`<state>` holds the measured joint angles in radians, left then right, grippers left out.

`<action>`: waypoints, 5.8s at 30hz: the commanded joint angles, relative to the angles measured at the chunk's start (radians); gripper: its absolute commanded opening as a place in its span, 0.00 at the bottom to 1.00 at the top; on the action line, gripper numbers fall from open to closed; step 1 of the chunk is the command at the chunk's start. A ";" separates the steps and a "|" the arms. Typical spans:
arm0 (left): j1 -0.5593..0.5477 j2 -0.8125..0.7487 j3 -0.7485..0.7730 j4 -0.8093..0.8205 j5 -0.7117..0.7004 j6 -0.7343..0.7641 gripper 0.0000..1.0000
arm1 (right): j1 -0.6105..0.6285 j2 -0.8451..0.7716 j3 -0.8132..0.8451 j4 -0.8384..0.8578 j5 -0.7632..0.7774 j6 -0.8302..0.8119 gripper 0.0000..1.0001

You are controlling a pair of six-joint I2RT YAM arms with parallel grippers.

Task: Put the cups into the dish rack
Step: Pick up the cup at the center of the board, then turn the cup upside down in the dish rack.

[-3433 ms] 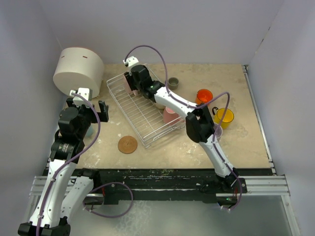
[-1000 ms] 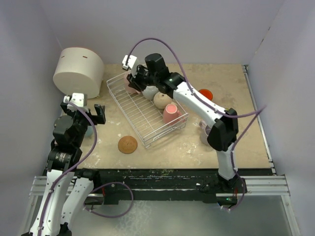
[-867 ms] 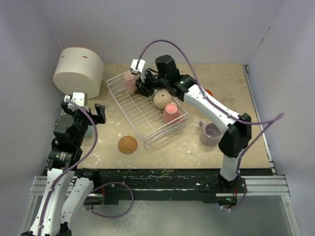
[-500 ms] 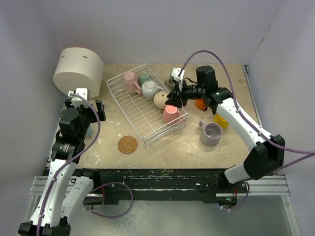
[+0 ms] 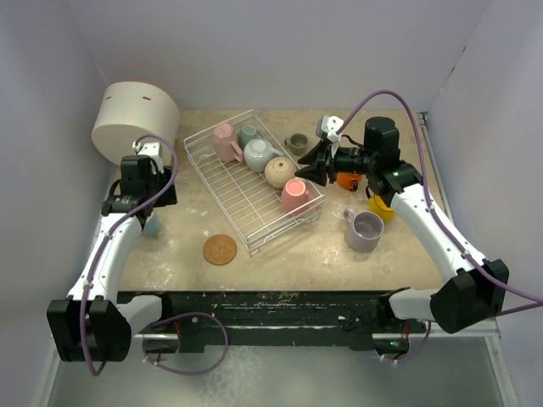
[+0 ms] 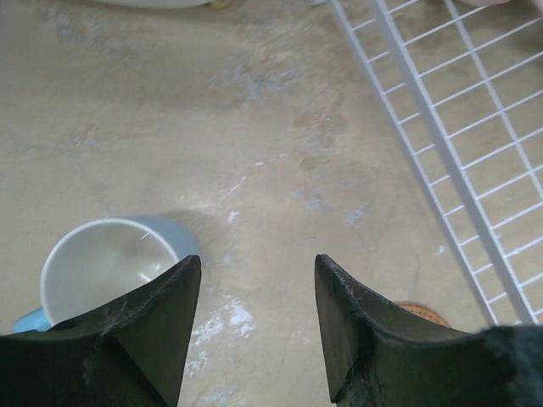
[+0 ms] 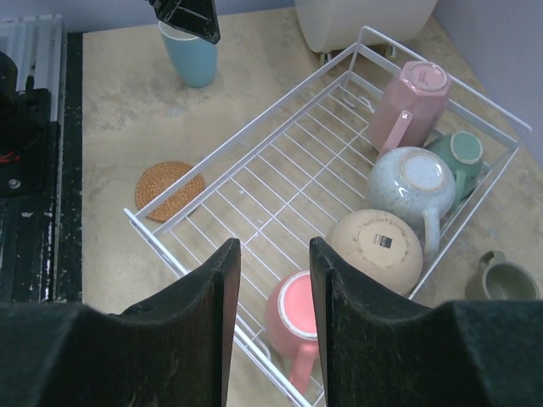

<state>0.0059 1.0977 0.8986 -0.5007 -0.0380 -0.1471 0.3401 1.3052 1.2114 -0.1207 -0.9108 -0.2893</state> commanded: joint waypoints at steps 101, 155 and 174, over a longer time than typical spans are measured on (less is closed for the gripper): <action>0.143 -0.591 -0.241 0.698 0.762 -1.285 0.00 | 0.000 -0.019 -0.147 0.187 -0.245 -0.084 0.51; -0.441 -0.248 -0.293 1.312 0.316 -1.371 0.00 | -0.009 0.008 -0.398 0.716 -0.282 0.149 0.66; -0.746 -0.013 -0.217 1.557 0.111 -1.442 0.00 | -0.010 0.082 -0.604 1.568 -0.114 0.630 0.79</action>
<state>-0.7097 1.0630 0.5972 0.8169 0.1352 -1.5394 0.3332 1.3838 0.6113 1.2072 -1.0515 0.2516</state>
